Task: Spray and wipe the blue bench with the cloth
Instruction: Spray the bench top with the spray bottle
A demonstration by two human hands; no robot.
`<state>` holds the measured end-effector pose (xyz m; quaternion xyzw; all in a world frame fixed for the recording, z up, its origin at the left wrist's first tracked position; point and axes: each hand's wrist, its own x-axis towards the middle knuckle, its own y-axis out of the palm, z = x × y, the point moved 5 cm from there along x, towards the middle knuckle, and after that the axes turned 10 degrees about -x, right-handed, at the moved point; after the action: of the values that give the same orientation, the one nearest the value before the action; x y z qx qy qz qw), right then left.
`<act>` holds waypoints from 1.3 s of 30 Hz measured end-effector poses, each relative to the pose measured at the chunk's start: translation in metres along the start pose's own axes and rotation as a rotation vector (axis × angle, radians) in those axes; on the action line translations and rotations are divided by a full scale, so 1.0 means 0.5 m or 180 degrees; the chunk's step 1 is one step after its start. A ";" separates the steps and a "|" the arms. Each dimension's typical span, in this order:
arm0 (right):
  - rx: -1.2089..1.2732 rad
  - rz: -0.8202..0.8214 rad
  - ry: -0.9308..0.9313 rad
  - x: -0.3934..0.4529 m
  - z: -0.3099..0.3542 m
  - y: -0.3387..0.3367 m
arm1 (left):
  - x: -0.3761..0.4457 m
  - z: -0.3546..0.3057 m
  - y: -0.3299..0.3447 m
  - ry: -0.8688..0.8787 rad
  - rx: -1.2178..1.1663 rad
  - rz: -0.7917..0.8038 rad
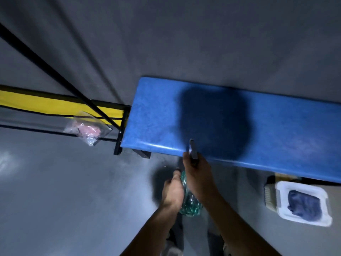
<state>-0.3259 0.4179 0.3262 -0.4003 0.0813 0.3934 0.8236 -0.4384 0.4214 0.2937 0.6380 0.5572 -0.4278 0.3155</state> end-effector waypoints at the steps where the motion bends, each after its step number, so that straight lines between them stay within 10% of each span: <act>1: -0.0050 0.0043 0.0002 0.002 -0.013 -0.013 | -0.008 0.011 0.015 -0.0039 -0.0028 -0.0007; 12: -0.0360 0.0497 -0.0277 0.013 -0.105 -0.075 | -0.024 0.103 0.104 0.0067 -0.0096 -0.0132; 39: 0.0031 -0.0432 0.0405 0.003 -0.327 -0.393 | -0.150 0.201 0.401 0.0197 0.0649 0.0746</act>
<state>-0.1550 0.2279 0.3334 -0.4251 0.1080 0.3100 0.8435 -0.2624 0.2640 0.3024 0.7402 0.4421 -0.4226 0.2795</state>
